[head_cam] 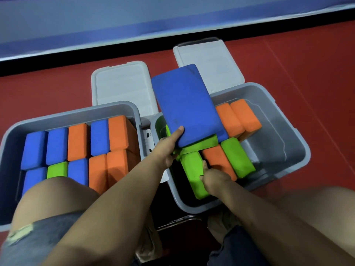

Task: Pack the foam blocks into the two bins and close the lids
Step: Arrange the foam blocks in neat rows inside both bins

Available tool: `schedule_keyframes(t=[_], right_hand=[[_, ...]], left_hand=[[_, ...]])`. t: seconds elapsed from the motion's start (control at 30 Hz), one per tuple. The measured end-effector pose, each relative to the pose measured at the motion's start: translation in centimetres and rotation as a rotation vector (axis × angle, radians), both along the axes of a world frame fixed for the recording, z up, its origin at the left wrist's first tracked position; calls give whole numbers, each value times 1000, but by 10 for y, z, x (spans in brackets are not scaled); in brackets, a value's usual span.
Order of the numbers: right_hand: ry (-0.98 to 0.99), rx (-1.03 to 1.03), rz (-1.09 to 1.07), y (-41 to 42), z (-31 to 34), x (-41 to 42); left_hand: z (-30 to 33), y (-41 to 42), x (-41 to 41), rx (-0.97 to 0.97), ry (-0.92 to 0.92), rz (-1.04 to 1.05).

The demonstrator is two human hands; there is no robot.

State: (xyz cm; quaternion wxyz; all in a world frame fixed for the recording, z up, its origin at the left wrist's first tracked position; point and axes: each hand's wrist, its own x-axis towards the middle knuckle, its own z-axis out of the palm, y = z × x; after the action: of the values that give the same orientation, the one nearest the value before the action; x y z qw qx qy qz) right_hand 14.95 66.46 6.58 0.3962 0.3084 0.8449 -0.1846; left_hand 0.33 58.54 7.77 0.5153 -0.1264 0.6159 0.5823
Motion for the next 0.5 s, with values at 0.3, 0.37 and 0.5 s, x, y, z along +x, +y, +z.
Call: schedule_keyframes(t=[0.3, 0.37, 0.5], right_hand=[[330, -520, -905, 10, 26, -6], [431, -636, -1095, 12, 46, -12], [531, -881, -1364, 18, 76, -15]], left_hand=[[25, -3, 9, 19, -46, -75], [28, -8, 15, 23, -35, -74], [35, -16, 36, 53, 3, -18]])
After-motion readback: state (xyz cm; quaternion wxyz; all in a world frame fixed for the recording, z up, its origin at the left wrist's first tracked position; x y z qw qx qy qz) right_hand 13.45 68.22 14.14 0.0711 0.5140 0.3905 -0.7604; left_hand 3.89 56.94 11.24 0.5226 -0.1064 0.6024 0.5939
